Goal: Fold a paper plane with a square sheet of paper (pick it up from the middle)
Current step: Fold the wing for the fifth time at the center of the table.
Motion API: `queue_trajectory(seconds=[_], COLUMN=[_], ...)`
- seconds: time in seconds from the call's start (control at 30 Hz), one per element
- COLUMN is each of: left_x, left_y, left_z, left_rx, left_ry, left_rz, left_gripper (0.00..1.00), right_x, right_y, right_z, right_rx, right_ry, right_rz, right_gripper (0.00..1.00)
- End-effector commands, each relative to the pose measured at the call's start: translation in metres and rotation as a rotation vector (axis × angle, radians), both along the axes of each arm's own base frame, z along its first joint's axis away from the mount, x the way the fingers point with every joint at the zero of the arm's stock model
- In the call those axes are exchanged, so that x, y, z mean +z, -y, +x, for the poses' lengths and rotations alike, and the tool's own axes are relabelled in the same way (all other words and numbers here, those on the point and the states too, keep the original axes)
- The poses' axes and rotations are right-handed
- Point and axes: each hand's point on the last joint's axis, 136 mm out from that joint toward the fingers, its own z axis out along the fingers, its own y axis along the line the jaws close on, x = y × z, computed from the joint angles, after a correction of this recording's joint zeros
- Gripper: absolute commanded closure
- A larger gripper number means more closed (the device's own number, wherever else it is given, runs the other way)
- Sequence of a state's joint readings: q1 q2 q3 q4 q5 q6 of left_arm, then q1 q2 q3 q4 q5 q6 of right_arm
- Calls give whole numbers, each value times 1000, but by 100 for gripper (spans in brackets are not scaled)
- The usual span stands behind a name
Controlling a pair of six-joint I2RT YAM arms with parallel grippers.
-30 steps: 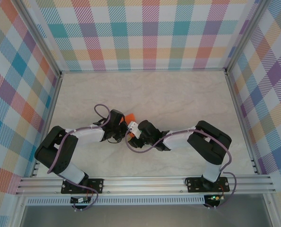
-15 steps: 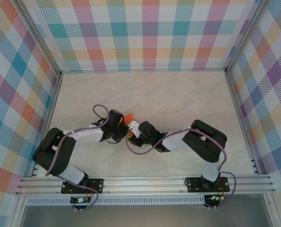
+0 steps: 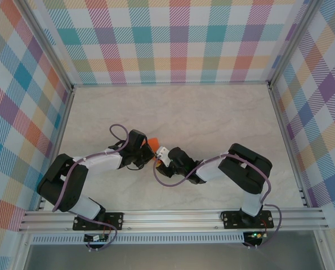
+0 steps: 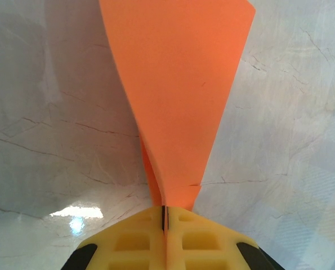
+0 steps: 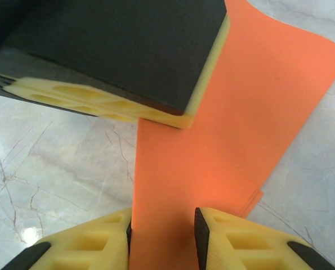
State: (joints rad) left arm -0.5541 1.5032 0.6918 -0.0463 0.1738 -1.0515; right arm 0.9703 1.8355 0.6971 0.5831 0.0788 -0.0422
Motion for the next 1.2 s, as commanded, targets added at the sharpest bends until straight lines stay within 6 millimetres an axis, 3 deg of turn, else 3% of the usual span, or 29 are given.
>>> queue_trajectory(seconds=[0.0, 0.33, 0.77, 1.17], left_x=[6, 3, 5, 21], left_y=[2, 0, -3, -35], left_z=[0, -1, 0, 6], left_rx=[1, 10, 14, 48], left_ry=[4, -8, -6, 48], left_rz=[-25, -21, -27, -10], left_gripper=[100, 100, 99, 67], right_x=[15, 23, 5, -12], right_y=[-11, -23, -22, -15], right_z=[6, 9, 1, -7], right_rx=[10, 19, 12, -5], right_ry=[29, 25, -66, -269], right_rz=[47, 102, 110, 166], right_gripper=[68, 70, 88, 90])
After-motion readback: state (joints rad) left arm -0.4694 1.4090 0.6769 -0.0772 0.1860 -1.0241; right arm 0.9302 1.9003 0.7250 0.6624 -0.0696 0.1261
